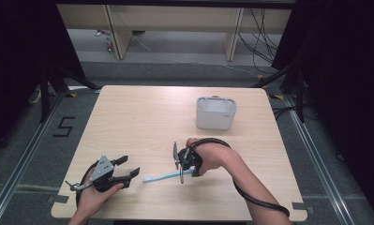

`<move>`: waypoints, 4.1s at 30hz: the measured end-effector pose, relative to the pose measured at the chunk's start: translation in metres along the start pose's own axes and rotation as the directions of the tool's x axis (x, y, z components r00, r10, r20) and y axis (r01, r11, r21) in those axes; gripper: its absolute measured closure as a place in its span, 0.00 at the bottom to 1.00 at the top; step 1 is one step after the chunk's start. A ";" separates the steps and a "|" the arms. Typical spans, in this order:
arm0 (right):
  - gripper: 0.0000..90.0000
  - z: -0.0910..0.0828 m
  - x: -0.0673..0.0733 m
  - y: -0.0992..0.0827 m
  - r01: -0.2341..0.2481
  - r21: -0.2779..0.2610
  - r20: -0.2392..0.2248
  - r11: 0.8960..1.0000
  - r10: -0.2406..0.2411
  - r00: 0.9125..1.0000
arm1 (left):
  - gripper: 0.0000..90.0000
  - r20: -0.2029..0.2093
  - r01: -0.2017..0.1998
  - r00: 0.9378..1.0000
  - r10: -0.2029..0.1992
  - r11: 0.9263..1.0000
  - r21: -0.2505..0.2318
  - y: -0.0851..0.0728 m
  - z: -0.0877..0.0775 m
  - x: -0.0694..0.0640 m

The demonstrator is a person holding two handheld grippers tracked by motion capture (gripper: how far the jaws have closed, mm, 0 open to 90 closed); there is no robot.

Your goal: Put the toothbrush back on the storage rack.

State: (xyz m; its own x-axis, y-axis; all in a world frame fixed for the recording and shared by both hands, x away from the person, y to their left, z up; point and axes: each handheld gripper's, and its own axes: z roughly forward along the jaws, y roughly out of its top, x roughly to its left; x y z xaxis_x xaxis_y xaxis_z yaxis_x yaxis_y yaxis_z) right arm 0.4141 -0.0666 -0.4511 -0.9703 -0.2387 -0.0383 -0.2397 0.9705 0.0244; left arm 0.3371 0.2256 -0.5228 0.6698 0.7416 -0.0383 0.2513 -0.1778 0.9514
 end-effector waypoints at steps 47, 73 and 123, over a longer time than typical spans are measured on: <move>0.85 0.024 -0.014 0.028 0.034 -0.008 -0.034 0.999 -0.034 0.999 | 0.33 0.004 -0.005 1.000 0.005 1.000 0.004 0.000 0.000 0.000; 0.93 0.030 -0.018 0.032 0.054 0.010 -0.051 0.999 -0.053 0.997 | 0.33 -0.001 -0.005 1.000 0.005 1.000 0.015 0.000 -0.001 -0.001; 0.93 -0.004 0.005 -0.059 -0.297 -0.436 0.041 0.849 0.349 0.936 | 0.33 -0.012 0.004 1.000 -0.004 1.000 0.000 0.000 -0.002 -0.001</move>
State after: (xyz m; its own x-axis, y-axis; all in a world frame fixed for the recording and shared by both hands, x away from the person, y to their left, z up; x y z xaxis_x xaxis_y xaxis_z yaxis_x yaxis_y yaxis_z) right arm 0.4231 -0.1257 -0.4488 -0.9909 0.1162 -0.0686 0.0709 0.8809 0.4679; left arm 0.3352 0.2262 -0.5221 0.6601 0.7502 -0.0384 0.2543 -0.1751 0.9511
